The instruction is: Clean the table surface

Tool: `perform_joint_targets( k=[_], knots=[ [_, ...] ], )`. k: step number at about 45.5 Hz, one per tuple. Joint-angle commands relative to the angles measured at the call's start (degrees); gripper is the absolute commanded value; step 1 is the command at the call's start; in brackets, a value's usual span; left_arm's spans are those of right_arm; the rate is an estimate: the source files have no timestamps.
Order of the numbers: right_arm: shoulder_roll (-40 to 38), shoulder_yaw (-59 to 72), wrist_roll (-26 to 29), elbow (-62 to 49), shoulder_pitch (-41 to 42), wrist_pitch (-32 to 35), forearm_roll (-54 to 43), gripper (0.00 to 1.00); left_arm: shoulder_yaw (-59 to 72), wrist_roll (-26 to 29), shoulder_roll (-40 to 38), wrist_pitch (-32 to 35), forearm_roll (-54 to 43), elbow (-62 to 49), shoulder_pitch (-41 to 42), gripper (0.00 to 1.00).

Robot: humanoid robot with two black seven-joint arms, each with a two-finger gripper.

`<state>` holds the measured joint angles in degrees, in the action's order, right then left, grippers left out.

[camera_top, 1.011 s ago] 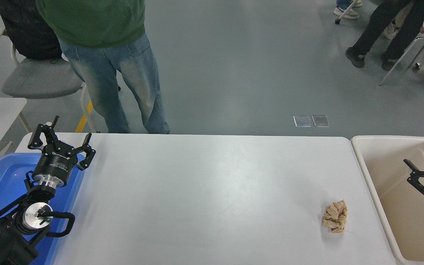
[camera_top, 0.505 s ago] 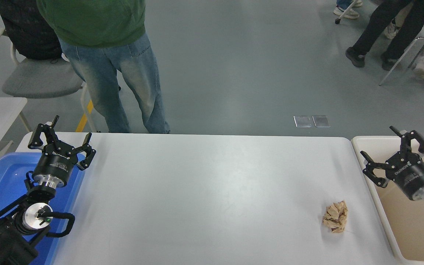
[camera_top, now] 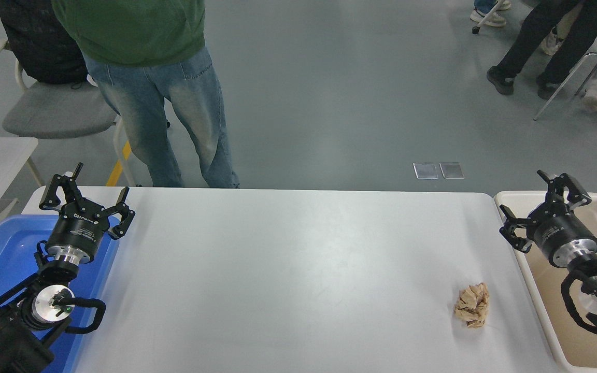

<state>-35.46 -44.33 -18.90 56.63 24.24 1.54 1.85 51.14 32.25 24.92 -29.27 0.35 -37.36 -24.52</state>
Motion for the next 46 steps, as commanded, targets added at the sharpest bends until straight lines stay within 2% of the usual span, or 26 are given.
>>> perform_joint_targets(
  k=[1,11,27,39,46],
  knots=[
    [0.0,-0.3,-0.2,0.2,0.1,-0.5,-2.0,1.00,0.0,0.0,0.0,0.0,0.0,0.0,0.0,0.99],
    [-2.6,0.9,-0.2,4.0,-1.4,3.9,-3.9,1.00,0.0,0.0,0.0,0.0,0.0,0.0,0.0,0.99],
    [-15.8,9.1,-0.1,19.2,-1.3,3.7,-26.3,1.00,0.0,0.0,0.0,0.0,0.0,0.0,0.0,0.99],
    [-19.2,11.1,0.2,23.4,-0.2,3.6,-46.7,1.00,0.0,0.0,0.0,0.0,0.0,0.0,0.0,0.99],
    [-21.1,16.6,0.1,25.1,2.1,4.3,-56.6,1.00,0.0,0.0,0.0,0.0,0.0,0.0,0.0,0.99]
  ],
)
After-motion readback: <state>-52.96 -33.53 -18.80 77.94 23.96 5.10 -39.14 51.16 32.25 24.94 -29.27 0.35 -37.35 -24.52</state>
